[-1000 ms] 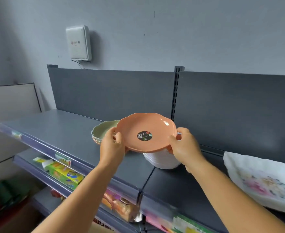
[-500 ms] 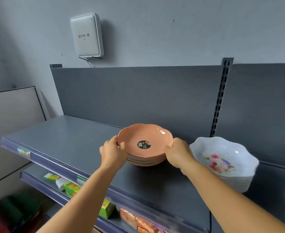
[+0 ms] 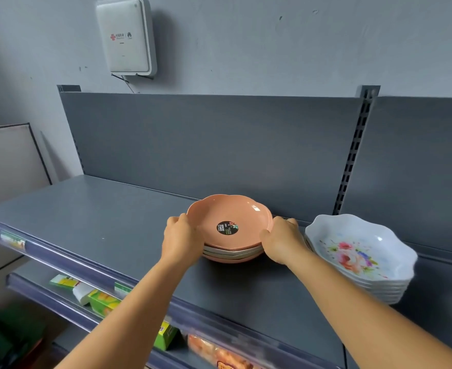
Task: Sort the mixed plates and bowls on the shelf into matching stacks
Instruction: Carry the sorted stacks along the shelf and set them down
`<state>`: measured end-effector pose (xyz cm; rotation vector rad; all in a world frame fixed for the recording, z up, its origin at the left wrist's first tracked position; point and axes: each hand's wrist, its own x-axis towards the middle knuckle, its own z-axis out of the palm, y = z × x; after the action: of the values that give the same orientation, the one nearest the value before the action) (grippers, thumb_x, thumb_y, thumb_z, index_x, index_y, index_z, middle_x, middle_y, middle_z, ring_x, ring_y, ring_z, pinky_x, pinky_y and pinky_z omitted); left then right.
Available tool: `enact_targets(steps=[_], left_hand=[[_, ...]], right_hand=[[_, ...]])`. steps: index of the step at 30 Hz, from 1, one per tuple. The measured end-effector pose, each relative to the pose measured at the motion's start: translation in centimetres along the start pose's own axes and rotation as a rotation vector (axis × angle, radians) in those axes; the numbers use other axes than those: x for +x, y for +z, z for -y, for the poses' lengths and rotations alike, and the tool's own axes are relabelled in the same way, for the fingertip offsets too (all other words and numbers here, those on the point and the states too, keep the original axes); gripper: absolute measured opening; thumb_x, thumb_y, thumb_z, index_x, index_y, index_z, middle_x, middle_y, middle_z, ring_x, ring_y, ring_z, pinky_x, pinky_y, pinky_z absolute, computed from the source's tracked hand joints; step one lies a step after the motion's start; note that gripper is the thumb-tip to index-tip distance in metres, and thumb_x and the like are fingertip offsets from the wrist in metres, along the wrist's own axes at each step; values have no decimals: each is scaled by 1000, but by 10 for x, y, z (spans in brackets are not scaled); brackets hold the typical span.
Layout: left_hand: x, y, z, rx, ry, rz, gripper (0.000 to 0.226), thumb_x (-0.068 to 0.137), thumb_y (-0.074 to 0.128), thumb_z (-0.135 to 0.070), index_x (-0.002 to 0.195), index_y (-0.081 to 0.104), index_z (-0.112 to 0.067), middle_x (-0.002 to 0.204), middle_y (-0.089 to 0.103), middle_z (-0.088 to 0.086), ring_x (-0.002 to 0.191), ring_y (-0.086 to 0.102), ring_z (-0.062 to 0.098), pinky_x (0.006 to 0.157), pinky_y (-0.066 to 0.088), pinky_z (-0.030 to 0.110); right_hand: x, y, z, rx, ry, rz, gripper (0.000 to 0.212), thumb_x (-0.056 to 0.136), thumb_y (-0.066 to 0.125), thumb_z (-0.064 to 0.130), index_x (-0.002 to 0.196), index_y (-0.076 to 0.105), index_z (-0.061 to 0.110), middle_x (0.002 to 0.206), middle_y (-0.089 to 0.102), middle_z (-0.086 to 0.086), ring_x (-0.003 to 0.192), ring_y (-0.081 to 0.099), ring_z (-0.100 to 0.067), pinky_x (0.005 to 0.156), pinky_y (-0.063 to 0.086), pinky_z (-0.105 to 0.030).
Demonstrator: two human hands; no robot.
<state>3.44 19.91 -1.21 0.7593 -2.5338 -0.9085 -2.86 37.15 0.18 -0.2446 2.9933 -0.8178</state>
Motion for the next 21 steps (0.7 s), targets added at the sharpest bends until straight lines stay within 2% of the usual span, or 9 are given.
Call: enact_targets(steps=[2, 4, 6, 9, 11, 13, 15, 17, 21], left_hand=[[-4, -3, -2, 196, 110, 2, 16, 90, 40, -13, 102, 49, -7, 124, 48, 10, 99, 47, 31, 76, 40, 34], [-10, -5, -10, 324, 255, -17, 19, 94, 43, -24, 98, 51, -7, 128, 51, 7, 113, 47, 31, 88, 40, 37], [-19, -5, -20, 398, 376, 11, 33, 96, 44, -33, 117, 56, -10, 134, 50, 2, 123, 44, 27, 98, 37, 35], [-37, -4, -41, 449, 509, 74, 46, 97, 43, -36, 139, 46, -18, 144, 45, -1, 134, 38, 22, 107, 30, 33], [-51, -3, -57, 448, 557, 103, 48, 98, 41, -37, 142, 42, -20, 147, 42, -2, 134, 38, 23, 107, 30, 33], [-65, 1, -73, 431, 610, 105, 44, 98, 40, -38, 136, 47, -19, 141, 48, -3, 127, 44, 23, 100, 35, 32], [-81, 6, -91, 398, 676, 110, 40, 97, 41, -37, 130, 50, -18, 132, 54, -3, 121, 48, 22, 90, 38, 30], [-98, 14, -108, 349, 736, 128, 40, 96, 42, -36, 132, 49, -18, 130, 54, -4, 122, 47, 20, 91, 37, 28], [-137, 35, -144, 306, 850, 170, 51, 97, 42, -38, 145, 37, -22, 143, 47, -5, 130, 43, 19, 104, 35, 29]], right_hand=[[-6, -3, -1, -66, -60, -6, 40, 96, 41, 22, 134, 41, 9, 138, 37, -11, 107, 53, -31, 81, 41, -34], [-15, -8, -5, -114, -165, -13, 41, 95, 41, 25, 134, 39, 13, 137, 40, -8, 117, 49, -31, 90, 42, -36], [-27, -16, -8, -160, -275, -34, 43, 96, 41, 27, 137, 37, 16, 139, 42, -4, 125, 42, -27, 100, 38, -36], [-48, -33, -17, -223, -358, -64, 45, 99, 40, 28, 143, 34, 17, 147, 38, 0, 136, 32, -21, 111, 27, -32], [-60, -45, -27, -241, -364, -92, 43, 99, 40, 29, 140, 37, 14, 147, 38, 0, 137, 30, -20, 112, 23, -30], [-70, -55, -41, -243, -341, -127, 39, 98, 41, 29, 134, 42, 13, 142, 43, 1, 134, 34, -20, 111, 26, -29], [-79, -67, -61, -227, -291, -156, 33, 96, 42, 28, 124, 48, 13, 133, 48, 3, 128, 40, -20, 105, 31, -28], [-90, -80, -84, -234, -240, -179, 26, 95, 41, 27, 115, 51, 14, 126, 52, 2, 121, 44, -19, 99, 33, -26], [-120, -108, -136, -258, -167, -211, 39, 97, 41, 29, 134, 43, 16, 141, 43, 3, 132, 35, -18, 106, 27, -27]])
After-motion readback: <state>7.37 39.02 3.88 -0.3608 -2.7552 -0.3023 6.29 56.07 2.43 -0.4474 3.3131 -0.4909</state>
